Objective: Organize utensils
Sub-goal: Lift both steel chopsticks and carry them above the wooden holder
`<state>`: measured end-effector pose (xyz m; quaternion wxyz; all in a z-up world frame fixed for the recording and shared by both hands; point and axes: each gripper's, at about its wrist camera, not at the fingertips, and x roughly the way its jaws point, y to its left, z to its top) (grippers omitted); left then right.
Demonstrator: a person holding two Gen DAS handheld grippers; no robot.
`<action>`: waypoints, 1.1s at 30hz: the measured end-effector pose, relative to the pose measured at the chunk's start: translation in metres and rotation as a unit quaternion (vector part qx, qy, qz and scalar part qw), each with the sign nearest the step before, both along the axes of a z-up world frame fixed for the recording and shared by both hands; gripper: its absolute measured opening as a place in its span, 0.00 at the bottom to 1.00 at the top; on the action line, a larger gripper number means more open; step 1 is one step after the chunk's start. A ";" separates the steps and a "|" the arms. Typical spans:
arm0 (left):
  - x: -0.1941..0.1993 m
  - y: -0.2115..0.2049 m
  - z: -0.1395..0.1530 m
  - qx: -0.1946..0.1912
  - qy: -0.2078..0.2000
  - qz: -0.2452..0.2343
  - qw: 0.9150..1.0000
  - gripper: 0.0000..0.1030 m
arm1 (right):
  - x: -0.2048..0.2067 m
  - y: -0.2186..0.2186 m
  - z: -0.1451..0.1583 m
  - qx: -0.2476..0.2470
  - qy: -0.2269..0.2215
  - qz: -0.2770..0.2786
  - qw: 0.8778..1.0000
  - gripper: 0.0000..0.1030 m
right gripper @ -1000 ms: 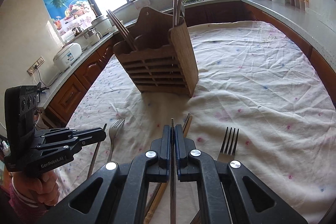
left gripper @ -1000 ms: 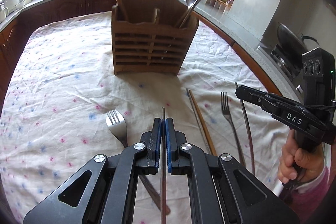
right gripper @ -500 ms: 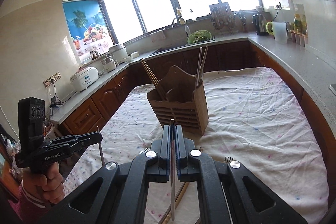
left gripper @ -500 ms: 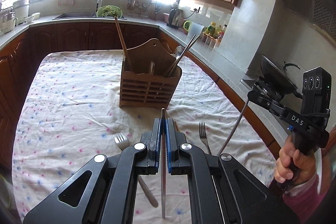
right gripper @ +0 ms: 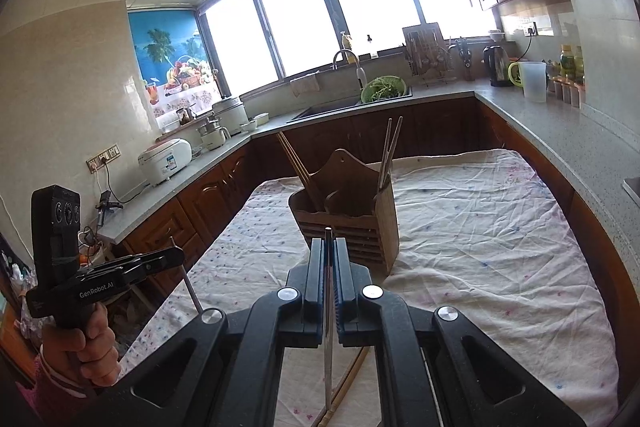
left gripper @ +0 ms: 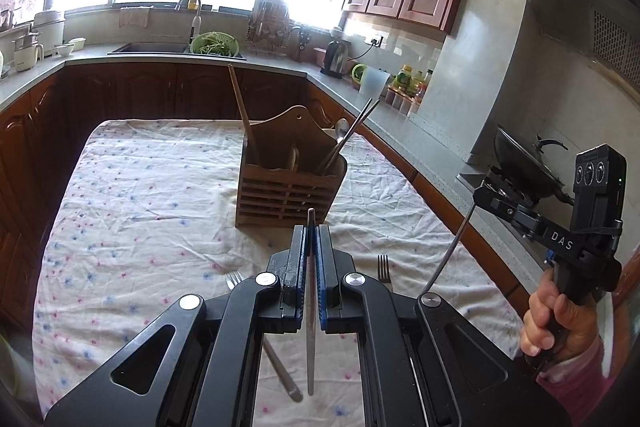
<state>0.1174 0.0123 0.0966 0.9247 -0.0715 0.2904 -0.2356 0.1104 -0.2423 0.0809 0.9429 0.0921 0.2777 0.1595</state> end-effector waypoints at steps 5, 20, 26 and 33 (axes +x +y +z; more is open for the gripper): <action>0.000 0.003 0.007 -0.005 -0.011 0.006 1.000 0.03 | -0.001 -0.002 0.004 0.001 -0.007 -0.002 1.000 0.04; 0.011 0.009 0.031 -0.026 -0.057 0.024 0.998 0.03 | 0.012 -0.008 0.016 0.003 -0.033 -0.016 0.999 0.04; 0.026 0.011 0.043 -0.033 -0.077 0.036 0.996 0.03 | 0.026 -0.009 0.023 0.004 -0.046 -0.021 0.999 0.04; 0.054 0.013 0.062 -0.044 -0.102 0.048 0.993 0.03 | 0.049 -0.011 0.035 0.007 -0.067 -0.033 0.997 0.04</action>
